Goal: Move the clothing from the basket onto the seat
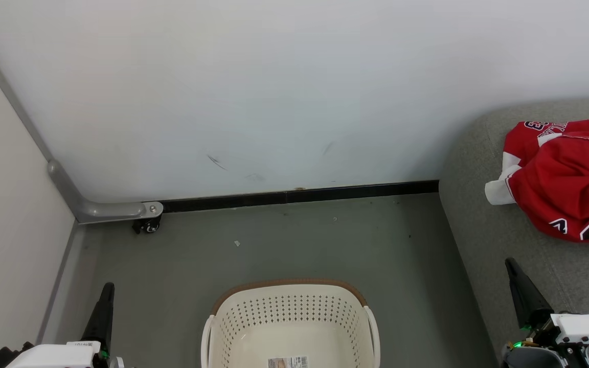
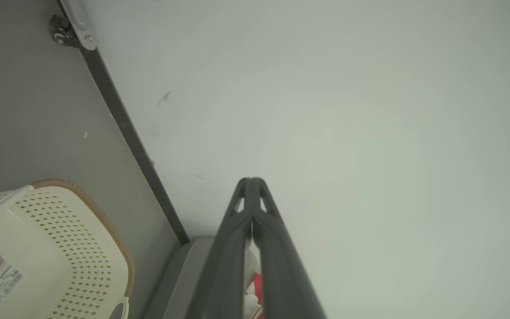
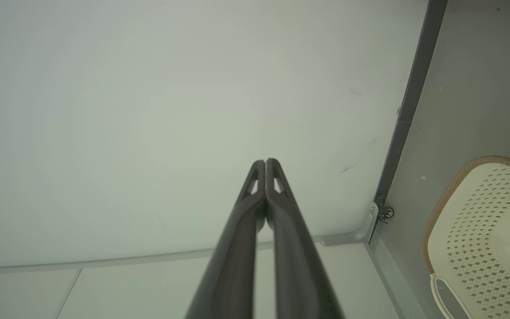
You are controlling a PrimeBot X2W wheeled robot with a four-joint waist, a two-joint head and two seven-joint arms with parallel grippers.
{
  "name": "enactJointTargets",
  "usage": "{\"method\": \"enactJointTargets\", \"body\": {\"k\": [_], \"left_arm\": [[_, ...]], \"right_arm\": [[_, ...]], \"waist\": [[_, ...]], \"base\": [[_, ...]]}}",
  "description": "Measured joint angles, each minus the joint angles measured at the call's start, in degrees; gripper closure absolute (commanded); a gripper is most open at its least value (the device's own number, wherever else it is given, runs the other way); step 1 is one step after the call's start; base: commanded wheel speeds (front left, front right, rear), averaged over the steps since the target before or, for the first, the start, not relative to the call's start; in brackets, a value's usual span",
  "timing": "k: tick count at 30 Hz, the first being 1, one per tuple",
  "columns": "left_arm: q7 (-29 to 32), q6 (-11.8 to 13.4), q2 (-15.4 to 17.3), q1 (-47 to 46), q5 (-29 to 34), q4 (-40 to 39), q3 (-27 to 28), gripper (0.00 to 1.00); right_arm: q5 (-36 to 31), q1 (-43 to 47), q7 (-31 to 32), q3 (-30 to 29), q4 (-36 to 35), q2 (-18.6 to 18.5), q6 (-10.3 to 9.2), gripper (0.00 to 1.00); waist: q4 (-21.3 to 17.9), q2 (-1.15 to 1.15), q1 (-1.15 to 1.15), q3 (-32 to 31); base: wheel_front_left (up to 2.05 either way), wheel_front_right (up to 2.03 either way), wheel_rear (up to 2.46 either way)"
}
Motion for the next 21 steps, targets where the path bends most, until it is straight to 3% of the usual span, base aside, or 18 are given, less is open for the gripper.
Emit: {"method": "enactJointTargets", "body": {"k": [21], "left_arm": [[0.00,-0.30,0.00,0.00,0.00,0.09,0.03,1.00]], "right_arm": [[0.00,-0.03,0.01,-0.05,0.03,0.00,0.00,1.00]], "waist": [[0.00,0.00,0.00,0.00]], "base": [[0.00,0.00,0.00]]}}
